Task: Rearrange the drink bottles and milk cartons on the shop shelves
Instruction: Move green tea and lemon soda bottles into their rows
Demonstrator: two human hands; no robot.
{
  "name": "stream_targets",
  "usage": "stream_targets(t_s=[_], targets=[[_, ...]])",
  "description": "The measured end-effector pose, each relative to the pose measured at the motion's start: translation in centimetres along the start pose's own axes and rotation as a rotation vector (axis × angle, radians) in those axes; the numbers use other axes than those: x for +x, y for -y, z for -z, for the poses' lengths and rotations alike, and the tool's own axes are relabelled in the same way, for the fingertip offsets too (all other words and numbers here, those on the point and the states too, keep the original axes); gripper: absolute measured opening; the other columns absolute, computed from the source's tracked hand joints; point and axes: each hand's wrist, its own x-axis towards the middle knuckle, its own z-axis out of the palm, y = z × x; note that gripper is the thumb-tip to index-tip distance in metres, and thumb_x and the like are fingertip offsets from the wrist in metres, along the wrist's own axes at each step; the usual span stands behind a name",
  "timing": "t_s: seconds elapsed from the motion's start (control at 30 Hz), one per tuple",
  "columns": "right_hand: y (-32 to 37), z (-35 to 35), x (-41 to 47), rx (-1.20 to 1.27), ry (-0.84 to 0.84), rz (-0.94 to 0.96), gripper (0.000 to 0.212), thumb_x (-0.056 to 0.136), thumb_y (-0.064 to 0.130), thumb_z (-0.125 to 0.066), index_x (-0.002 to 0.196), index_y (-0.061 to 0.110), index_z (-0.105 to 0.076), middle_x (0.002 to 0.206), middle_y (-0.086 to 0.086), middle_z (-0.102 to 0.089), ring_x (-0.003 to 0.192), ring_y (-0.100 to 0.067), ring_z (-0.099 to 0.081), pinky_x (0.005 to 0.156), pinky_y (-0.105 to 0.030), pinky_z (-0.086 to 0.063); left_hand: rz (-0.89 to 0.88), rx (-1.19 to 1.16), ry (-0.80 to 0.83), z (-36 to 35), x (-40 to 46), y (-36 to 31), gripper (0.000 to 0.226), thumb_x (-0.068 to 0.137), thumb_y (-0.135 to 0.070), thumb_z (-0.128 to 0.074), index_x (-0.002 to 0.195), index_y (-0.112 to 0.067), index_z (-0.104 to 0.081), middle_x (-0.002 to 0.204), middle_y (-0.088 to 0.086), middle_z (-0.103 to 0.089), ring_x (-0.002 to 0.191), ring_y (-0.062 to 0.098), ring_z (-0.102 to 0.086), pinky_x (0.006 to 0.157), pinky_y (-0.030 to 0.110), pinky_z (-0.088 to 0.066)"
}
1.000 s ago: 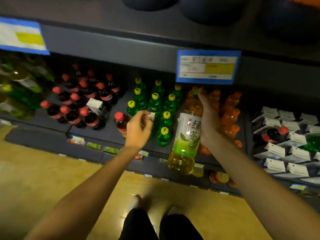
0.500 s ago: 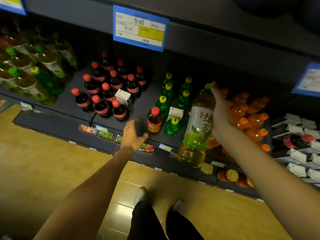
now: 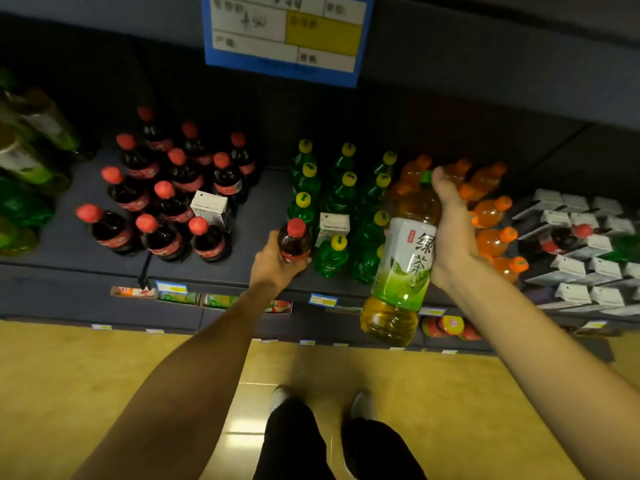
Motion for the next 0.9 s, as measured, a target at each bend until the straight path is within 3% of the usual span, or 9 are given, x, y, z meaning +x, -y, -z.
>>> stream_targets(t_s=[0.23,0.37,0.43,0.53,0.6,0.7,0.83,0.9], targets=[[-0.9,-0.7,0.0,0.000,-0.010,-0.037,0.090,0.062,0.069,-0.076,0.134,0.019,-0.057,0.110,-0.011,-0.069,0.086,-0.027,-0.070,0.079,-0.044,-0.058,0.052,-0.098,-0.004,1.5,-1.1,-0.3,0.059,0.069,-0.021,-0.088,0.118,-0.015,-0.057,0.111,0.003,-0.066,0.103,0.017,-0.060,0.095,0.029,-0.047],[-0.3,-2.2,-0.8,-0.028,0.026,-0.093,0.099,0.056,0.071,-0.079,0.138,0.021,-0.054,0.102,-0.004,-0.072,0.081,-0.023,-0.072,0.075,-0.039,-0.055,0.211,-0.357,-0.009,3.6,-2.1,0.1,0.053,0.055,-0.024,-0.093,0.096,-0.029,-0.061,0.101,0.003,-0.072,0.100,0.024,-0.068,0.096,0.044,-0.052],[-0.2,-2.9,-1.3,-0.040,0.057,-0.079,0.090,0.062,0.069,-0.076,0.137,0.024,-0.055,0.108,-0.004,-0.073,0.088,-0.024,-0.074,0.079,-0.041,-0.056,0.251,-0.478,-0.010,4.8,-3.5,-0.7,0.046,0.064,-0.012,-0.089,0.098,-0.024,-0.060,0.097,0.005,-0.073,0.094,0.021,-0.070,0.093,0.045,-0.054],[-0.2,-3.7,-2.4,-0.095,0.066,-0.047,0.069,0.073,0.065,-0.071,0.130,0.028,-0.057,0.115,-0.006,-0.072,0.095,-0.025,-0.074,0.087,-0.045,-0.057,0.240,-0.611,0.002,5.9,-6.3,-2.2,0.032,0.083,-0.001,-0.074,0.101,-0.022,-0.057,0.083,-0.005,-0.073,0.074,0.004,-0.070,0.070,0.026,-0.059],[-0.2,-4.1,-3.4,-0.142,0.072,-0.048,0.055,0.076,0.066,-0.068,0.117,0.032,-0.059,0.110,-0.007,-0.073,0.093,-0.026,-0.074,0.086,-0.043,-0.057,0.264,-0.693,0.014,6.1,-8.2,-3.1,0.029,0.087,-0.010,-0.071,0.108,-0.022,-0.056,0.083,-0.005,-0.073,0.072,0.007,-0.070,0.060,0.023,-0.057],[-0.3,-3.8,-5.2,-0.216,0.140,-0.021,0.053,0.077,0.068,-0.065,0.113,0.029,-0.061,0.110,-0.009,-0.072,0.095,-0.026,-0.072,0.087,-0.041,-0.056,0.376,-0.779,0.033,5.9,-11.4,-4.5,0.066,0.076,-0.038,-0.076,0.130,-0.013,-0.047,0.111,0.018,-0.065,0.082,0.025,-0.069,0.057,0.033,-0.056],[-0.1,-2.1,-7.9,-0.235,0.269,-0.014,0.056,0.076,0.065,-0.068,0.112,0.022,-0.065,0.111,-0.013,-0.072,0.096,-0.030,-0.072,0.091,-0.048,-0.057,0.402,-0.865,0.012,4.2,-15.7,-5.9,0.073,0.078,-0.042,-0.075,0.133,-0.004,-0.044,0.097,0.021,-0.072,0.070,0.029,-0.070,0.057,0.036,-0.056],[0.4,-1.0,-9.1,-0.230,0.334,-0.024,0.047,0.081,0.061,-0.067,0.104,0.020,-0.067,0.104,-0.013,-0.073,0.088,-0.029,-0.072,0.083,-0.043,-0.059,0.393,-0.895,-0.014,3.2,-17.8,-6.5,0.075,0.077,-0.044,-0.075,0.133,-0.005,-0.044,0.094,0.021,-0.072,0.071,0.031,-0.071,0.059,0.037,-0.056]])
